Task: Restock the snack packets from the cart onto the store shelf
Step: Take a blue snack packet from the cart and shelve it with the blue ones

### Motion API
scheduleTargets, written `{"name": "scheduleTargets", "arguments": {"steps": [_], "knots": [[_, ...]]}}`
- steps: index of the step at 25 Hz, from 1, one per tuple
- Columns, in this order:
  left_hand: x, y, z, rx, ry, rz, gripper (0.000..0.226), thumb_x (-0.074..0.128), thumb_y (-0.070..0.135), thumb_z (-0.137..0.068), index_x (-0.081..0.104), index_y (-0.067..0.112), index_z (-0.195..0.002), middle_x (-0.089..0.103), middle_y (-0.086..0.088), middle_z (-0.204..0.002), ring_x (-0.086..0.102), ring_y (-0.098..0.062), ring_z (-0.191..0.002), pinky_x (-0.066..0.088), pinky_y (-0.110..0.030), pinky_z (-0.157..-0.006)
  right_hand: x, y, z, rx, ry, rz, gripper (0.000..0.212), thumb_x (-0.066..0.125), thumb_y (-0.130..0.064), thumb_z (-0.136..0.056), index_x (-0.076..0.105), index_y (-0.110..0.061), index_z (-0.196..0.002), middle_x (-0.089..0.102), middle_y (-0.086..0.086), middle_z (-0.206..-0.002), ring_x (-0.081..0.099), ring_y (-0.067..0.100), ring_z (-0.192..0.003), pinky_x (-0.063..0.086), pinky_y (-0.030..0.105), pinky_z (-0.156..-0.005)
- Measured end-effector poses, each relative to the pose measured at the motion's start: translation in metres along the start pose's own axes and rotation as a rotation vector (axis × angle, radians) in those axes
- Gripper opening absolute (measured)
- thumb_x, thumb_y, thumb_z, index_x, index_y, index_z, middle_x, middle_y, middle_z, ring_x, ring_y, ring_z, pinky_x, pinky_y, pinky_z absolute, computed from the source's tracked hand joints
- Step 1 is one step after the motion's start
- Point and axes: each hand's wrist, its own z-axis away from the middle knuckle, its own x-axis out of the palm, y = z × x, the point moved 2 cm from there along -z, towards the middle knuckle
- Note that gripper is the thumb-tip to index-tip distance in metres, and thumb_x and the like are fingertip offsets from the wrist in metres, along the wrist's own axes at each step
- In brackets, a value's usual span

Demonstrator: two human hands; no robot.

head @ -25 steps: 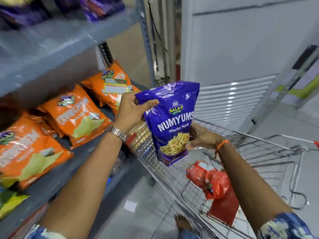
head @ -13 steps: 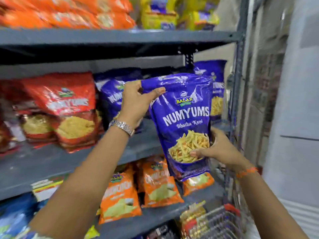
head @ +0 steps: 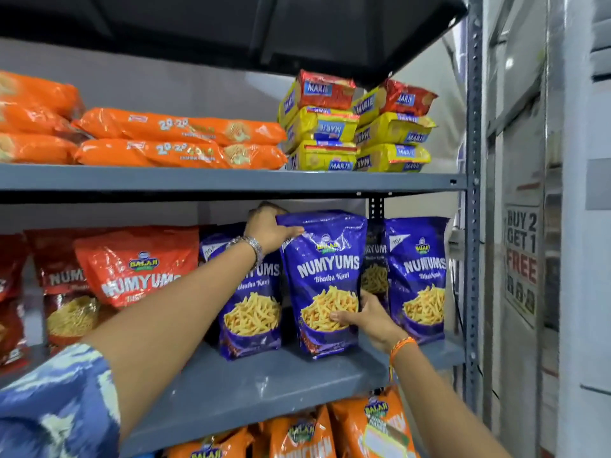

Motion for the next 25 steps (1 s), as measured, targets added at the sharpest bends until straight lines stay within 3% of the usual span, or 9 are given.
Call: {"name": "scheduleTargets", "arguments": {"steps": [4,7,12,15,18,20,23,25], "knots": [[0.026,0.007,-0.017,0.105,0.045,-0.287,0.055,0.075,0.054,-0.075,0.069,0.019,-0.118,0.068,-0.008,-0.127,0.062,-0.032,-0.116,0.050,-0.036,-0.098,-0.016,0.018,-0.022,0.049,0.018,-0.078,0.057,0.084,0.010,-0.065,0.060,0.004,-0.116,0.077,0.012,-0.099,0.076,0.020,-0.088,0.060,0.027,-0.071],[0.045,-0.003,-0.032,0.053,0.053,-0.457,0.059,0.063,0.071,-0.074,0.066,0.032,-0.118,0.068,-0.003,-0.124,0.061,-0.030,-0.114,0.043,-0.041,-0.102,-0.022,0.030,-0.035,0.086,0.010,-0.089,0.074,0.093,-0.005,-0.054,0.059,0.001,-0.119,0.077,0.012,-0.105,0.073,0.026,-0.100,0.058,0.037,-0.085],[0.051,-0.008,-0.042,0.022,0.080,-0.441,0.056,0.060,0.078,-0.068,0.067,0.038,-0.106,0.072,0.000,-0.114,0.063,-0.029,-0.107,0.045,-0.044,-0.098,-0.022,0.033,-0.038,0.115,0.055,-0.094,0.057,0.085,0.005,-0.067,0.060,-0.006,-0.117,0.078,0.009,-0.107,0.073,0.022,-0.101,0.057,0.037,-0.089],[0.042,-0.002,-0.027,0.007,0.139,-0.288,0.058,0.070,0.074,-0.060,0.065,0.040,-0.107,0.071,0.004,-0.116,0.061,-0.029,-0.112,0.044,-0.042,-0.097,-0.018,0.022,-0.018,0.113,0.099,0.020,0.071,0.090,-0.011,-0.066,0.052,-0.009,-0.126,0.068,0.007,-0.128,0.068,0.019,-0.112,0.052,0.037,-0.100],[0.032,0.006,0.004,-0.018,0.300,-0.040,0.065,0.075,0.068,-0.056,0.067,0.031,-0.108,0.073,0.001,-0.113,0.062,-0.029,-0.111,0.047,-0.044,-0.096,-0.014,0.017,0.028,0.064,0.228,0.147,0.100,0.085,-0.015,-0.074,0.025,-0.007,-0.153,0.041,0.006,-0.153,0.042,0.021,-0.142,0.037,0.037,-0.116],[0.036,0.010,0.035,0.009,0.305,0.278,0.055,0.084,0.051,-0.060,0.068,0.028,-0.107,0.073,0.005,-0.109,0.066,-0.018,-0.099,0.054,-0.041,-0.091,-0.012,0.022,0.077,0.022,0.275,0.087,0.095,0.078,-0.007,-0.080,0.019,-0.009,-0.155,0.034,0.004,-0.158,0.035,0.017,-0.146,0.035,0.031,-0.116],[0.066,0.022,0.104,0.000,0.110,0.723,0.047,0.087,0.018,-0.067,0.066,0.021,-0.109,0.072,0.002,-0.108,0.060,-0.004,-0.080,0.054,-0.028,-0.082,-0.038,0.040,0.167,-0.031,0.301,0.135,0.078,0.069,0.002,-0.086,0.030,-0.015,-0.152,0.042,-0.009,-0.151,0.041,-0.001,-0.140,0.039,0.011,-0.106],[0.107,0.026,0.159,-0.037,-0.125,0.879,0.047,0.086,0.008,-0.067,0.064,0.020,-0.107,0.071,-0.005,-0.110,0.060,-0.004,-0.079,0.054,-0.025,-0.081,-0.080,0.065,0.225,0.044,0.335,0.242,0.072,0.071,0.002,-0.085,0.039,-0.010,-0.148,0.049,-0.003,-0.148,0.047,0.002,-0.137,0.040,0.020,-0.112]]}}
